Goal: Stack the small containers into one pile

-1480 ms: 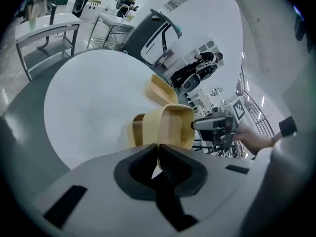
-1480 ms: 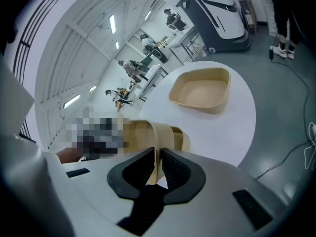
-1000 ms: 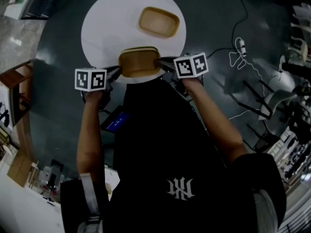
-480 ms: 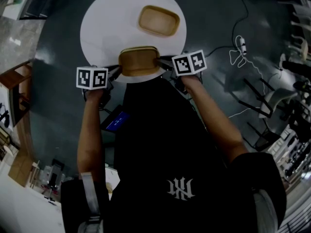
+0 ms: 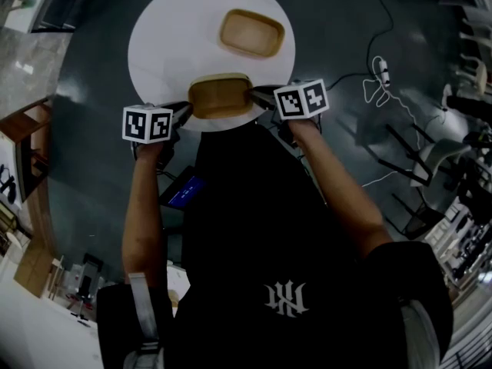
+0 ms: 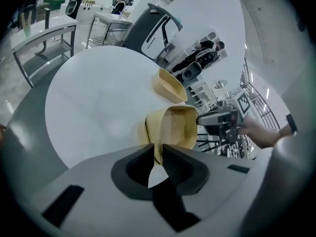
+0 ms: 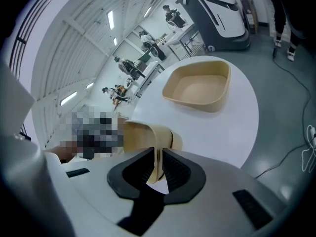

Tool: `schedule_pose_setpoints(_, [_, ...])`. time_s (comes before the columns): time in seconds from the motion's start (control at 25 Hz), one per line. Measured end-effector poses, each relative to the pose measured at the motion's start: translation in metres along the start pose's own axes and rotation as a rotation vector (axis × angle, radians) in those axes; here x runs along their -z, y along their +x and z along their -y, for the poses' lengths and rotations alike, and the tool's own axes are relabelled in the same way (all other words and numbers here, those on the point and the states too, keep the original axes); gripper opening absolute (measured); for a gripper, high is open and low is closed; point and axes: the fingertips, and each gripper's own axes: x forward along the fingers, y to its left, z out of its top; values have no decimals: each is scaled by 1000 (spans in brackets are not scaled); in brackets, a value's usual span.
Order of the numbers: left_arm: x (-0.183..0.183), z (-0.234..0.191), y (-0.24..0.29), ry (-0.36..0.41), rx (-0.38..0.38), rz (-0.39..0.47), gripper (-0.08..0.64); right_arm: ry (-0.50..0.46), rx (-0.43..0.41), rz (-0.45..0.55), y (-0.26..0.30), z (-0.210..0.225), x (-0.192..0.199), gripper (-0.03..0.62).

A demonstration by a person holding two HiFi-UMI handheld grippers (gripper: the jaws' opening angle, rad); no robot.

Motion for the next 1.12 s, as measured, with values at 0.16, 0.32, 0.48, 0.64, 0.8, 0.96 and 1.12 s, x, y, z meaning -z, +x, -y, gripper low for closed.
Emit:
schedule_pose_setpoints(0.16, [-1,3,1,-28,32,4,44,9,-25,-7,5,-6,1,74])
schedule_pose_setpoints(0.32, [1,5,-1,-35,37,-15,36,12,-16,0,6,-8,-1,72])
schedule_pose_setpoints(0.48, [2,10,-5,-49,63,-32,29,49,-33,3,4,-10,-6,72])
schedule_pose_setpoints(0.64, [3,12,-4,-64,81,-49,29,83,-34,-10,4,-8,-5,72])
schedule_pose_setpoints(0.8, [7,9,1,-74,79,-65,29,113,-30,-17,8,-3,-1,72])
schedule_pose_setpoints(0.96, [7,6,4,-63,66,-74,31,108,-17,-18,11,1,0,72])
schedule_pose_setpoints(1.12, [8,1,6,-32,36,-78,39,75,-11,-31,17,3,3,72])
